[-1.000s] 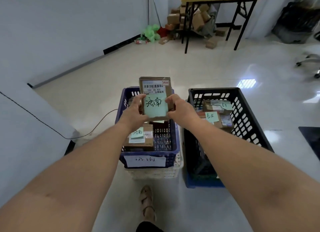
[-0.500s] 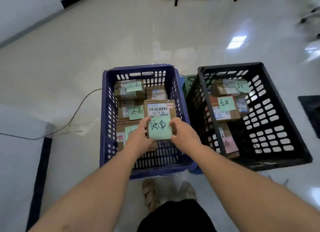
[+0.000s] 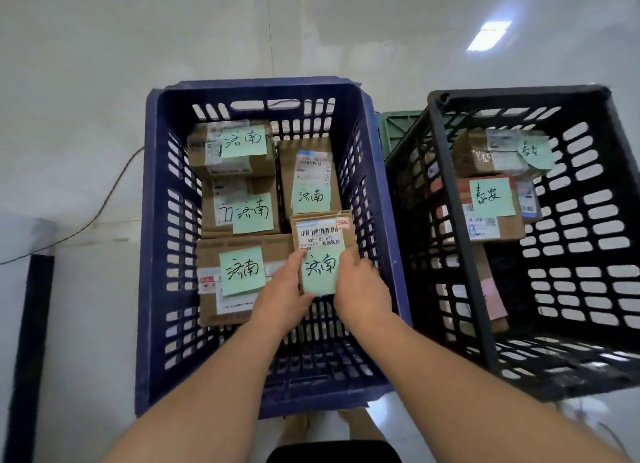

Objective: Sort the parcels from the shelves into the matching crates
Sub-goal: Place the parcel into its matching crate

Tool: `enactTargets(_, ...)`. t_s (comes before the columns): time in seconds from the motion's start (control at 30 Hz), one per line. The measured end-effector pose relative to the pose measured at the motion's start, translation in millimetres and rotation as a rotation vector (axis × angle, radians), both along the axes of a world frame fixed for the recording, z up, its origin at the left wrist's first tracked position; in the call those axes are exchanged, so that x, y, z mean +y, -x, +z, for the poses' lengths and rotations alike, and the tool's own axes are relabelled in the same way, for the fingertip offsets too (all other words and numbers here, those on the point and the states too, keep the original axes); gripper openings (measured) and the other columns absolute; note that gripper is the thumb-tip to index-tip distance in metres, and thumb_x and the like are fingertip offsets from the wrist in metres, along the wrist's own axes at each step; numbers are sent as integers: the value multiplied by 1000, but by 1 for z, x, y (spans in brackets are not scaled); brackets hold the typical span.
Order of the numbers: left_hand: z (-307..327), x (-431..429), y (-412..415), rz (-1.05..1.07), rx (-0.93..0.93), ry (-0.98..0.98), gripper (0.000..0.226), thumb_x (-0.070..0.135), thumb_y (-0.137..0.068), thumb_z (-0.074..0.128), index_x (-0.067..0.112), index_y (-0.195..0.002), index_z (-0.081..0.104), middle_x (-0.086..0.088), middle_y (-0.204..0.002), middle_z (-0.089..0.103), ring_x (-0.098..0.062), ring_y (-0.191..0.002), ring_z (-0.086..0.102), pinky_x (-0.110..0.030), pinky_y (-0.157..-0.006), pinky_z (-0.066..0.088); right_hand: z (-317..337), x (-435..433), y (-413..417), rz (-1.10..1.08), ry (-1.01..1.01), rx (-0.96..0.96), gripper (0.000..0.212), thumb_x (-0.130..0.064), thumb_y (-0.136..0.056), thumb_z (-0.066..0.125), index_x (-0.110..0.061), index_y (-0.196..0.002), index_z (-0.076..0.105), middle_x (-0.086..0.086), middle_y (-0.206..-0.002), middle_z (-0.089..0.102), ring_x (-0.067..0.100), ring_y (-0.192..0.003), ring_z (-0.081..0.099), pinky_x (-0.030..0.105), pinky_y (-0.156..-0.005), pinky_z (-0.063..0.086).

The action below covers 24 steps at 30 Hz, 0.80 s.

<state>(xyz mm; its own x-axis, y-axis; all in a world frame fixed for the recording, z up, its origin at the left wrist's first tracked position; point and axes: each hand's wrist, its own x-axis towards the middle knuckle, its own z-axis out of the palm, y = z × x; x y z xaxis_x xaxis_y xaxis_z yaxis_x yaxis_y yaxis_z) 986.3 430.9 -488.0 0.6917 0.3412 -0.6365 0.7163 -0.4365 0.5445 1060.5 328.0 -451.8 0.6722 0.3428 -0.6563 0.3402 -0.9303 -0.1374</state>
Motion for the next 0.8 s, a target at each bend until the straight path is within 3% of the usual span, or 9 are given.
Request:
enactTargets(0.13,-17,1,-7,-117,40,-116,77,21,-88,63,29,-149,17,-1,-145,42,-22,-126,46,-41,-95,46,-19,4,-7,5,18,11,44,-5,-92,51,-9,-131,32,19,-127,43,32,-115,46,38,-84,48)
enactTargets(0.3,-29,-2,-15,-273,81,-295,68,28,-92,57,26,-147,19,-2,-131,44,-22,-115,49,-35,-79,45,-42,9,-18,-37,30,117,47,-7,-93,49,-7,-136,29,19,-131,38,33,-120,42,41,-93,44)
enactTargets(0.57,-50,-3,-18,-365,124,-460,34,23,-94,50,16,-127,49,-8,-115,43,-25,-99,55,-34,-69,44,-77,8,-17,-19,82,225,59,-1,-90,53,-8,-143,29,20,-147,22,35,-132,30,44,-105,38)
enactTargets(0.73,-39,-1,-15,-351,127,-398,50,30,-95,48,20,-143,34,-8,-129,39,-25,-115,50,-36,-81,47,-69,9,-19,17,144,279,65,-3,-89,53,-10,-147,24,22,-156,0,37,-138,23,49,-108,36)
enactTargets(0.8,-25,2,-11,-343,112,-388,54,30,-96,47,22,-146,29,-7,-131,39,-25,-117,48,-37,-83,47,-58,9,-17,33,145,271,64,-4,-89,54,-10,-146,25,21,-154,7,35,-135,26,48,-105,39)
